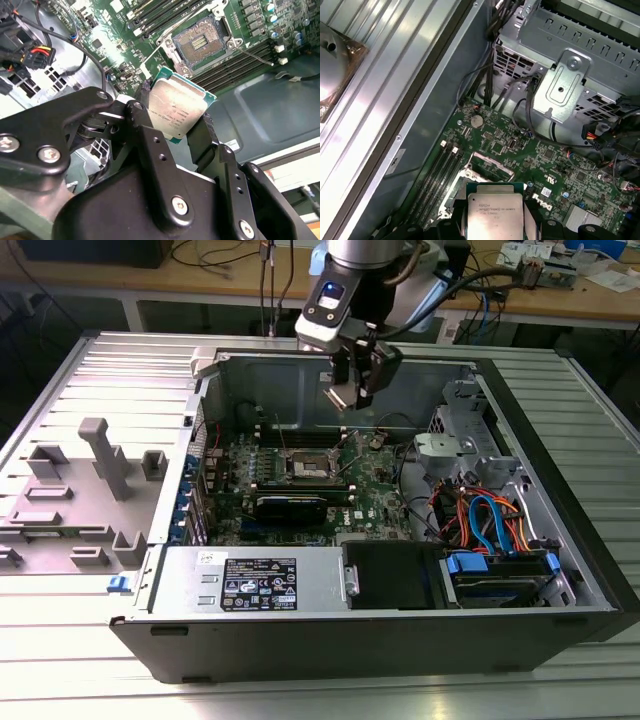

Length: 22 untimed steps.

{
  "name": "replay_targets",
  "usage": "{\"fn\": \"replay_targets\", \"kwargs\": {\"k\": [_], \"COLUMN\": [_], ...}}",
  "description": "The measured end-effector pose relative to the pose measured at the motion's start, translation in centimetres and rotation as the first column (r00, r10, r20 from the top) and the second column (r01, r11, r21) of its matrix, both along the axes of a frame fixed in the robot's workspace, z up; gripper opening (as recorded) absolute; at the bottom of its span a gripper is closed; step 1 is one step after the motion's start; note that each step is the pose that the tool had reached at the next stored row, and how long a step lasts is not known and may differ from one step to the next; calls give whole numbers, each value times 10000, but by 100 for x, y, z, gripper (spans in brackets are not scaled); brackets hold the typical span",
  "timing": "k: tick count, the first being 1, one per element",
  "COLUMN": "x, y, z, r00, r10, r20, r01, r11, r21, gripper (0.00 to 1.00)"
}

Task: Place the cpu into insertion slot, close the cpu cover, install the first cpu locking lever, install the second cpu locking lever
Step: 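Place the cpu into insertion slot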

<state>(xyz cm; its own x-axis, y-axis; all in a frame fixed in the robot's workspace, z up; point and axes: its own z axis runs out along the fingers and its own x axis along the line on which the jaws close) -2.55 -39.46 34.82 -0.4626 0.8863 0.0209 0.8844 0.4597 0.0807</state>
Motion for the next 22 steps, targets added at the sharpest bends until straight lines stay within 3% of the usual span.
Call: {"fn": "replay_targets", "kwargs": {"k": [9,22], "x": [0,0], "y": [-2,-2], "z": [-22,-22], "r00": [9988,9984], "r10": [-495,-570], "r20": [-4,-5], "r01": [495,570], "r11": [9988,9984], "r21": [-1,0], "gripper": [54,54]}}
